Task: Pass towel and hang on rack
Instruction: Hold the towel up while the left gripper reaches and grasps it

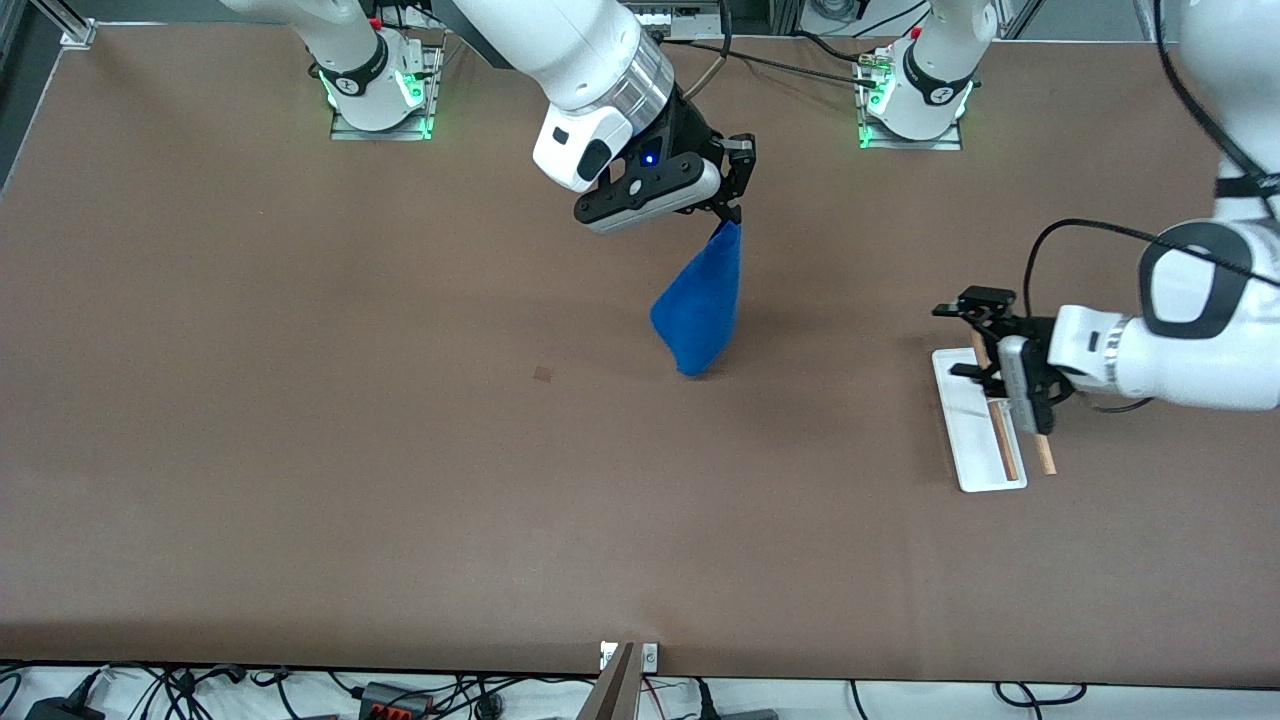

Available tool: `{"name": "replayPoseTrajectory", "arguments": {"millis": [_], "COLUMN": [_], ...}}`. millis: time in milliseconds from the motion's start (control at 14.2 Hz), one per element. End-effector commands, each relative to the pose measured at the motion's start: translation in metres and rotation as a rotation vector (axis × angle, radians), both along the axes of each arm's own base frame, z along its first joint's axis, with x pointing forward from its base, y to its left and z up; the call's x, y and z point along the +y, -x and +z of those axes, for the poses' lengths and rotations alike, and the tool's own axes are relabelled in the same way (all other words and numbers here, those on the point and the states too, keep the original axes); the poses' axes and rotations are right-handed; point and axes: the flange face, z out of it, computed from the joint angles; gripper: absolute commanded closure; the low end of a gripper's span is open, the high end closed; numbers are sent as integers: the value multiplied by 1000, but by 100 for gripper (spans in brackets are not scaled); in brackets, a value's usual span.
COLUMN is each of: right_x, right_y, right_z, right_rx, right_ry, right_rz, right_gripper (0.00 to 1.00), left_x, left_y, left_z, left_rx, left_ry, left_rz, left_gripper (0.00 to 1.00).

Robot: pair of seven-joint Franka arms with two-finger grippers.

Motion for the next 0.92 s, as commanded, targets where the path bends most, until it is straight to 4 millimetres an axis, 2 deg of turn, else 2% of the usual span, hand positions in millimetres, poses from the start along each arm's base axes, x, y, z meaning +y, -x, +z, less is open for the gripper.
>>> {"name": "replayPoseTrajectory", "arguments": {"millis": [0,212,283,424,636,848], "right_x": [7,9,9,9,9,9], "right_y": [5,6,6,5,6,6], "right_z": [1,-2,-2,-2,0,1], "right_rx": [3,5,4,3,0,-2], "right_ry": [-8,-4,-4,-7,-15,-15], "right_rz": [-6,-3,-2,-3,-7,-6], "right_gripper": [100,100,100,100,100,100], "left_x": [-26,-58,-76,-105,-132,-148], "left_y": [-15,-17,-15,-8,1,22], "left_z": [-20,-56,-65,-74,-82,-111], "left_rx": [-83,-119,-130,-155,-199,-297], "left_ry": [160,282,323,379,424,493], "left_rz": [-48,-88,-120,-183,-191,-159], "left_gripper": [0,0,0,0,0,0]}}
